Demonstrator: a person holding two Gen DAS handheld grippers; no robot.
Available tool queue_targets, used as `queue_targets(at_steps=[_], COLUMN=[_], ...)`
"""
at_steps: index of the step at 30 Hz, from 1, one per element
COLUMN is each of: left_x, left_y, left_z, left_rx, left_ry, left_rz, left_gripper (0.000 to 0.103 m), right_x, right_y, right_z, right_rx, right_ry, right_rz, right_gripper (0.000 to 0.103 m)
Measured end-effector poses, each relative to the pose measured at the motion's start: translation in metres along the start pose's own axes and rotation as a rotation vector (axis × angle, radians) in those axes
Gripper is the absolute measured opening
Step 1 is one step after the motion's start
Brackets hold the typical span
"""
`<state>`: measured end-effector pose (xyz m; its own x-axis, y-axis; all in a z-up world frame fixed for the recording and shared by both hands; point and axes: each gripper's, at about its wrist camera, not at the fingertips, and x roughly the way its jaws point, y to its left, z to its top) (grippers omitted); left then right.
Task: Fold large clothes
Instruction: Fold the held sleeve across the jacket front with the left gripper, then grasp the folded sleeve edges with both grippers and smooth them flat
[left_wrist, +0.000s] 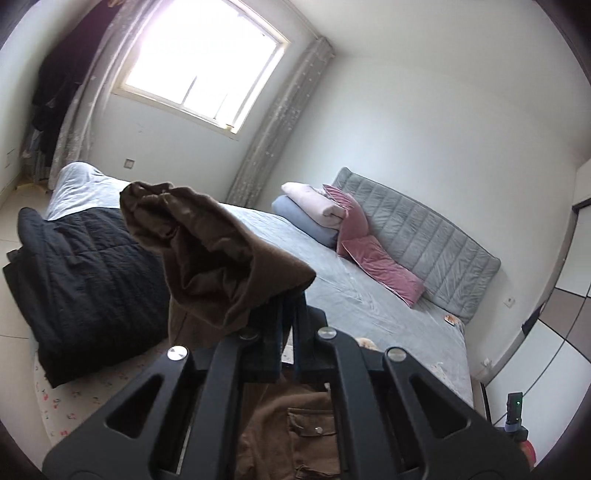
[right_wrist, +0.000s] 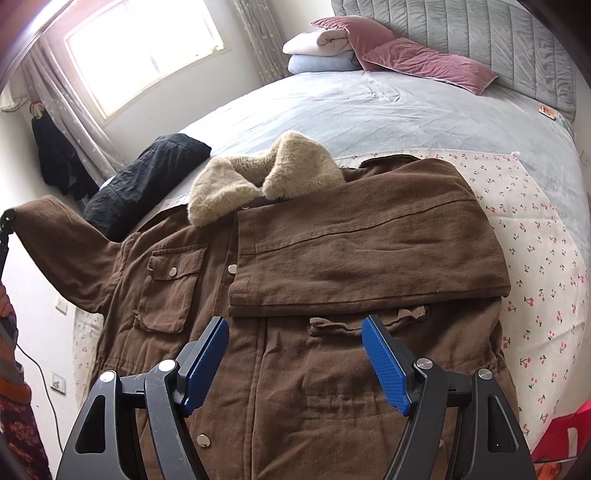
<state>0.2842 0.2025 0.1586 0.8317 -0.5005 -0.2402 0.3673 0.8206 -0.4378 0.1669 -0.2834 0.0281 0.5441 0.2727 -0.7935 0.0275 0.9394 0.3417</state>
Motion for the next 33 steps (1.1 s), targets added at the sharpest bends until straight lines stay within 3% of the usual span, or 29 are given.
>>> queue_targets(at_steps=[6, 9, 11, 13, 16, 19, 21, 25, 27, 29, 33], left_x=[0.06, 0.093, 0.116, 0.121, 0.111, 0.101, 0.098, 0.086, 0.085, 0.088, 0.098], left_y=[-0.079, -0.11, -0.124, -0.13, -0.114, -0.085, -0.06, -0.009, 0.011, 0.026, 0.045], left_z=[-0.037, -0.075, -0.106, -0.128, -0.127, -0.107, -0.097, -0.094, -0.094, -0.095, -0.099], left_rx=[0.07, 0.117, 0.136, 0.145, 0.137, 0.084, 0.067, 0.035, 0.027, 0.015, -0.002], left_ry=[0.171, 0.324, 0.498, 0.571, 0.536, 0.492, 0.475, 0.459, 0.466, 0.475, 0.488], left_rz=[-0.144, -0.226, -0.295, -0.286, -0.241, -0.177, -0.115, -0.033, 0.005, 0.031, 0.055], left_gripper=[0.005, 0.007, 0.028, 0.04, 0.052, 0.053, 0.053, 0.053, 0.053, 0.053, 0.044], right_x=[0.001, 0.007, 0.013, 0.018, 0.02, 0.022, 0.026, 0.041, 0.062, 0.091, 0.157], right_y=[-0.013, -0.018, -0.021, -0.022, -0.022, -0.021, -0.021, -0.009, 0.005, 0.022, 0.053], right_z=[0.001, 0.001, 0.0, -0.001, -0.003, -0.003, -0.003, 0.009, 0.024, 0.041, 0.057], right_rx=[0.045, 0.057, 0.062, 0.06, 0.058, 0.066, 0.105, 0.191, 0.22, 0.214, 0.188], right_ry=[-0.003, 0.005, 0.018, 0.03, 0.036, 0.039, 0.05, 0.051, 0.063, 0.095, 0.169], right_rz=[0.013, 0.023, 0.022, 0.022, 0.026, 0.044, 0.099, 0.292, 0.37, 0.376, 0.367], right_gripper=[0.076, 0.076, 0.076, 0.076, 0.076, 0.076, 0.076, 0.076, 0.075, 0.073, 0.059])
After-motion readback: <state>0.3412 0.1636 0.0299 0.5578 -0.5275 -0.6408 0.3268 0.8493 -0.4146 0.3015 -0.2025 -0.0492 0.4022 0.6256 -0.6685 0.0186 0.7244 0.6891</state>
